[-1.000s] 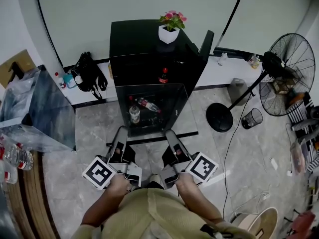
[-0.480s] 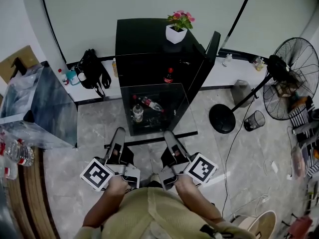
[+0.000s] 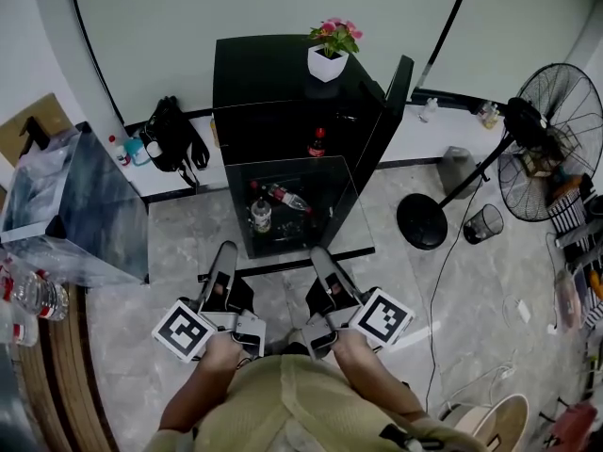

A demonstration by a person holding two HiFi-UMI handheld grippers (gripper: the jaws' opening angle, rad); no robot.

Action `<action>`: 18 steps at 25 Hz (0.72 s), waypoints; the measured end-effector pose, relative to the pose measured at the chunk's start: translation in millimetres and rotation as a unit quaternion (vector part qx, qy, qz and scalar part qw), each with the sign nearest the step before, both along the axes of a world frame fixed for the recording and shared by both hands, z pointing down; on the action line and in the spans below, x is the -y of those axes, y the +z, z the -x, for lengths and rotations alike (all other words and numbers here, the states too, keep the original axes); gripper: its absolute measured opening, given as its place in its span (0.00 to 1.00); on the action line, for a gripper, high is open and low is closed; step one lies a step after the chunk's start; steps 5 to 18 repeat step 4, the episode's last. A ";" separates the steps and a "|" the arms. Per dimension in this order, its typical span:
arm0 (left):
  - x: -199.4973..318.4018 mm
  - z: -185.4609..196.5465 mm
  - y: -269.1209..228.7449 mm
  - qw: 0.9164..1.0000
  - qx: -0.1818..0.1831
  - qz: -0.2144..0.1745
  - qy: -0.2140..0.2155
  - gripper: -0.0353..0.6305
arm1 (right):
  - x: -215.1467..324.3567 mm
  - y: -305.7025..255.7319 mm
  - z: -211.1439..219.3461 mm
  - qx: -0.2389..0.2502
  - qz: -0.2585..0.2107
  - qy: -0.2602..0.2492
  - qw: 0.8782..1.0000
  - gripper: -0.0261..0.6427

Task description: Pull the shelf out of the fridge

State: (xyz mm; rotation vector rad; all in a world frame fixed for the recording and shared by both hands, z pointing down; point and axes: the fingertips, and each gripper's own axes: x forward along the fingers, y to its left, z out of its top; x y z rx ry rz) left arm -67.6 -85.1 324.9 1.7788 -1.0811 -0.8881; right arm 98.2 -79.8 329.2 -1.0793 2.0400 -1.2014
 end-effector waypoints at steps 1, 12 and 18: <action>0.4 -1.4 0.2 1.000 -0.001 0.001 0.001 0.14 | 0.2 -0.3 -1.2 0.000 0.000 0.000 1.000 0.17; 1.2 -5.1 1.0 1.000 -0.004 0.007 0.003 0.14 | 0.4 -1.3 -4.8 -0.002 0.000 0.002 1.000 0.17; 1.2 -5.1 1.0 1.000 -0.004 0.007 0.003 0.14 | 0.4 -1.3 -4.8 -0.002 0.000 0.002 1.000 0.17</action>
